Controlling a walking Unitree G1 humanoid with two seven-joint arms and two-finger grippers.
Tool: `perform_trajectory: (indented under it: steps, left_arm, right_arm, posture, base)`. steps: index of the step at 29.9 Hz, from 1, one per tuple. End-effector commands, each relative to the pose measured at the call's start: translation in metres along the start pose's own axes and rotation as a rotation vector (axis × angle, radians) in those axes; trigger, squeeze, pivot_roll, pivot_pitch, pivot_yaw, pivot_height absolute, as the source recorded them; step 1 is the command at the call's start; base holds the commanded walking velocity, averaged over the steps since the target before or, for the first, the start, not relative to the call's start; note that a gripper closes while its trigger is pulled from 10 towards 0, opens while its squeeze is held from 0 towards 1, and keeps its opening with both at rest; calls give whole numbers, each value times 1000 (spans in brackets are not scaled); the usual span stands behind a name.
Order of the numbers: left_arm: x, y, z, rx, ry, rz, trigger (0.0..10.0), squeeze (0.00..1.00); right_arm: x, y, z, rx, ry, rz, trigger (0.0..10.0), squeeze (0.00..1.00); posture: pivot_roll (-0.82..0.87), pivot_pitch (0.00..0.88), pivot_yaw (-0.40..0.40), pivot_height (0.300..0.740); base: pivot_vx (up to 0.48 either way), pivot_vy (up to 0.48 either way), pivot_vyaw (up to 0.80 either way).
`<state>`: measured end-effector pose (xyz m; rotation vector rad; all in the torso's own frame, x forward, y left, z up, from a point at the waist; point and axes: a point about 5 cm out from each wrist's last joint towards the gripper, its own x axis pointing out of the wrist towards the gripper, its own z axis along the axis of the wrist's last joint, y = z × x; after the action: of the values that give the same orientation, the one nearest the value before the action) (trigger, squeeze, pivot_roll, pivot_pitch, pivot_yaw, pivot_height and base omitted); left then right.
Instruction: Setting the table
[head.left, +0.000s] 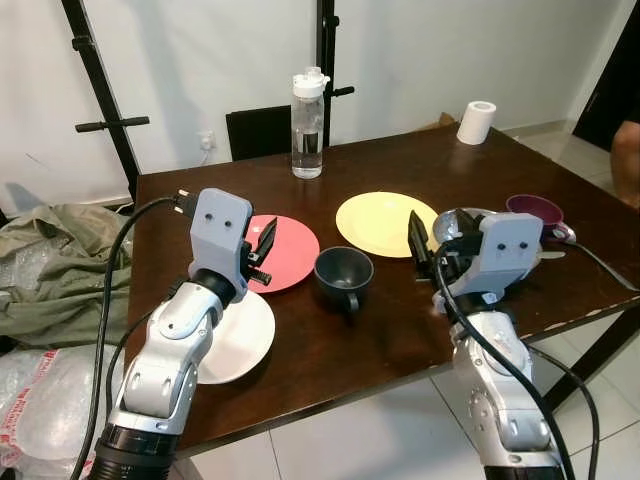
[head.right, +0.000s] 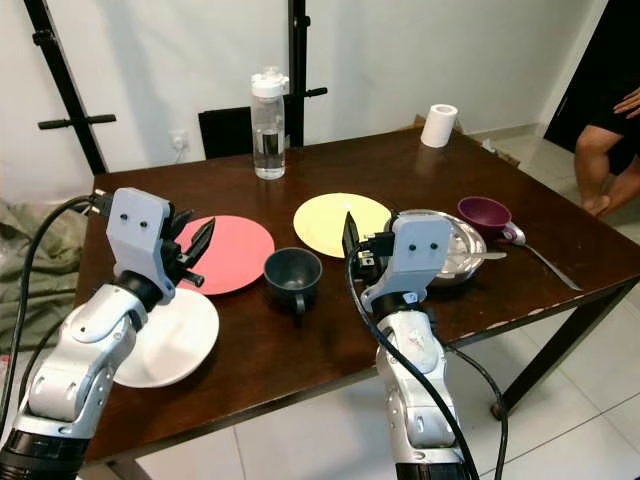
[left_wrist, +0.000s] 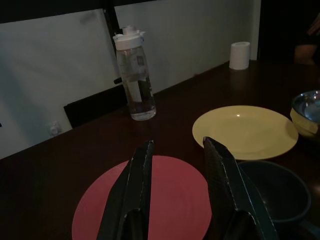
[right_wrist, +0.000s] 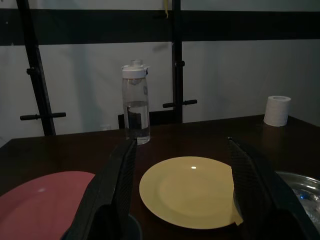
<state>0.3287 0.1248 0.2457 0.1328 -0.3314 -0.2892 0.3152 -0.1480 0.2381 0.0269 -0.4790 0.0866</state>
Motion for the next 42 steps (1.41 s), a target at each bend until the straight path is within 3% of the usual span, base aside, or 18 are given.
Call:
perform_trajectory:
  steps: [1, 6, 42]
  left_arm:
    - [-2, 2, 0, 6, -7, 23, 10000, 0]
    - [-5, 4, -2, 6, 0, 24, 10000, 0]
    - [-3, 2, -5, 2, 11, 11, 10000, 0]
  right_arm:
    - [1, 0, -3, 5, 5, 6, 10000, 0]
    - [4, 5, 0, 7, -4, 22, 10000, 0]
    - [-4, 0, -4, -1, 10, -8, 10000, 0]
  posture:
    - [96, 50, 58, 740]
    - [69, 58, 62, 740]
    - [50, 67, 80, 740]
  base:
    - [0, 0, 0]
    - [0, 0, 0]
    - [0, 0, 0]
